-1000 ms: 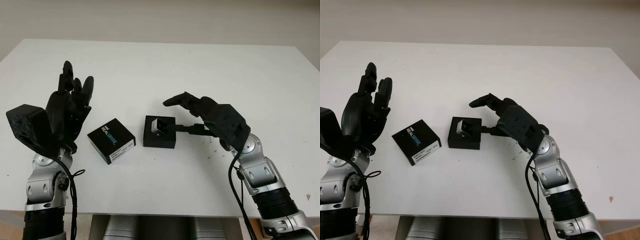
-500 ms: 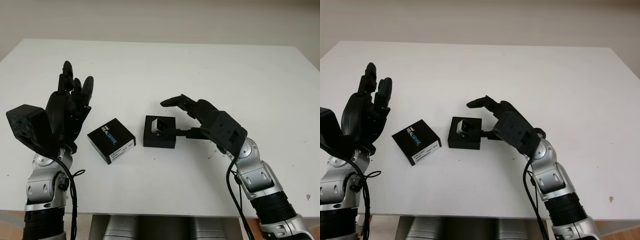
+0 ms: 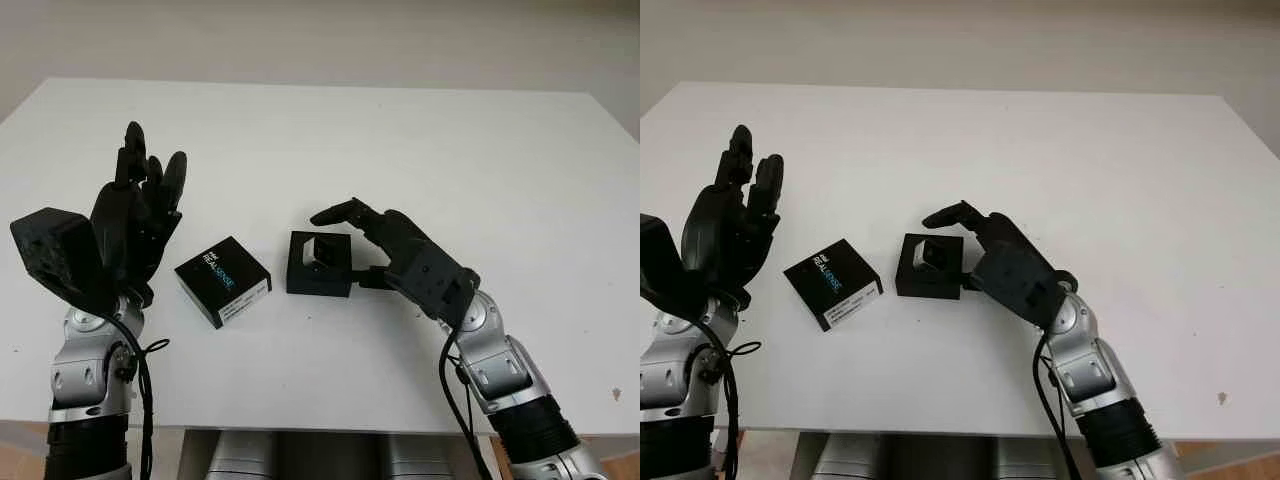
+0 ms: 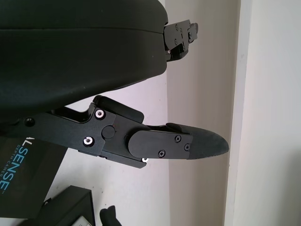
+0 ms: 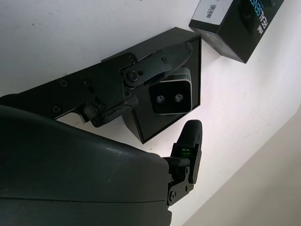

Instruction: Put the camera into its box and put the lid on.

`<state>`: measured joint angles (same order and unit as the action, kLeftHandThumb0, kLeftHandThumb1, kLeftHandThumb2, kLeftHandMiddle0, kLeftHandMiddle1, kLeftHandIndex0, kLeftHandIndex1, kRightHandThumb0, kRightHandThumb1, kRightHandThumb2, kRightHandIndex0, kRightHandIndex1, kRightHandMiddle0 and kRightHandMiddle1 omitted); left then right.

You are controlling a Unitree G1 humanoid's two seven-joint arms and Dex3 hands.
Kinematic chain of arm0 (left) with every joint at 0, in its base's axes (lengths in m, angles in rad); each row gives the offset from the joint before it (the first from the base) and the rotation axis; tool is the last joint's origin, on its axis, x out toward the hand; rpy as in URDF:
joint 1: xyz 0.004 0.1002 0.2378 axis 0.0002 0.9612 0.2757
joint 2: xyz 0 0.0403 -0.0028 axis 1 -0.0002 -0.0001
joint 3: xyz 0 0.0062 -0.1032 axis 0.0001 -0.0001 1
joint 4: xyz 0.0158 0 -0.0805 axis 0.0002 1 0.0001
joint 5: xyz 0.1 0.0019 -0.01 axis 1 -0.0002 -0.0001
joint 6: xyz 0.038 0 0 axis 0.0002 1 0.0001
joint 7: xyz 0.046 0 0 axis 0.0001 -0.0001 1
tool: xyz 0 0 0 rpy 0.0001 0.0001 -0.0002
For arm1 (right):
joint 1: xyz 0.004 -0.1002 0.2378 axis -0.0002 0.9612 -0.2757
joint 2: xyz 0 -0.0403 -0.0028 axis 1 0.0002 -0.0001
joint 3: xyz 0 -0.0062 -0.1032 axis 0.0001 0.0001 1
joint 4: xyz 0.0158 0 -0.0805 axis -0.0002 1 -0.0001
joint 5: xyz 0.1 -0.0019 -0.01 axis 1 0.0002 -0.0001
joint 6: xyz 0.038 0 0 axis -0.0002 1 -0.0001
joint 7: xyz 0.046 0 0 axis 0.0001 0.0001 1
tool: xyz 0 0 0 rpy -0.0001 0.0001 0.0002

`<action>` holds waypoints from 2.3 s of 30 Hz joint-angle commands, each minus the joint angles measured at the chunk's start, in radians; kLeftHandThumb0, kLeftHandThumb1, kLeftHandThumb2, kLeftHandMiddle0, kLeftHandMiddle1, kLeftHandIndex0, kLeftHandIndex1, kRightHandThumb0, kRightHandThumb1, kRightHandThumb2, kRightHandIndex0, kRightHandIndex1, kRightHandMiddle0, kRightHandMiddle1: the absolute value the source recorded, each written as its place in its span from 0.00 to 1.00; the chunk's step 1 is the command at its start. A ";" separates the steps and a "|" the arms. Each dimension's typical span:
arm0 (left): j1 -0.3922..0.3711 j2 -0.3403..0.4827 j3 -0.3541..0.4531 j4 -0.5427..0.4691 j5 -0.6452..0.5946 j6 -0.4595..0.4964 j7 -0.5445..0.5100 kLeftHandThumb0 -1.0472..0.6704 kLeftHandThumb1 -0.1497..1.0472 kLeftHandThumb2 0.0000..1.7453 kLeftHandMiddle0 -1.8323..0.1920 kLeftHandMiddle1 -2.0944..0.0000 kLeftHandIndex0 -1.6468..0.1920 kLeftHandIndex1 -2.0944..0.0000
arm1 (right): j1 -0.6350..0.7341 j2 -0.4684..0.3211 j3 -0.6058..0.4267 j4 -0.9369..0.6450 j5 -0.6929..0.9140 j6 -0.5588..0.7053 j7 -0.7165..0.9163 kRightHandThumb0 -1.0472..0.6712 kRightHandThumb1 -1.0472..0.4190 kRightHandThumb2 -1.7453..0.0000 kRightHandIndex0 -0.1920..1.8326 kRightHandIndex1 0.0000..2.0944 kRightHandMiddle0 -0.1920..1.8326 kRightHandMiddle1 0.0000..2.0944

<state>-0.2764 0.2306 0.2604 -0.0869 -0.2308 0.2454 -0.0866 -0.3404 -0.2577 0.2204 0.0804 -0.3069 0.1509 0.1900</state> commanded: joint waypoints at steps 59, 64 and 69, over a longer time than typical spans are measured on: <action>0.029 -0.002 0.005 -0.032 0.004 -0.014 0.007 0.20 1.00 0.17 1.00 0.98 0.99 0.98 | -0.018 0.037 -0.013 0.264 -0.085 -0.330 -0.252 0.39 0.09 0.97 0.33 0.05 0.28 0.74; 0.030 0.001 0.003 -0.028 0.004 -0.019 0.002 0.21 1.00 0.18 1.00 0.98 1.00 0.98 | -0.023 0.077 -0.044 0.294 -0.015 -0.332 -0.253 0.40 0.08 0.97 0.32 0.04 0.27 0.72; 0.031 0.001 0.007 -0.030 -0.002 -0.012 0.002 0.21 1.00 0.18 1.00 0.98 1.00 0.98 | -0.028 0.098 -0.074 0.281 0.049 -0.309 -0.230 0.38 0.08 0.97 0.32 0.04 0.27 0.72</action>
<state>-0.2463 0.2303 0.2621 -0.1024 -0.2288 0.2374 -0.0834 -0.3521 -0.1708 0.1690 0.3723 -0.2745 -0.1658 -0.0411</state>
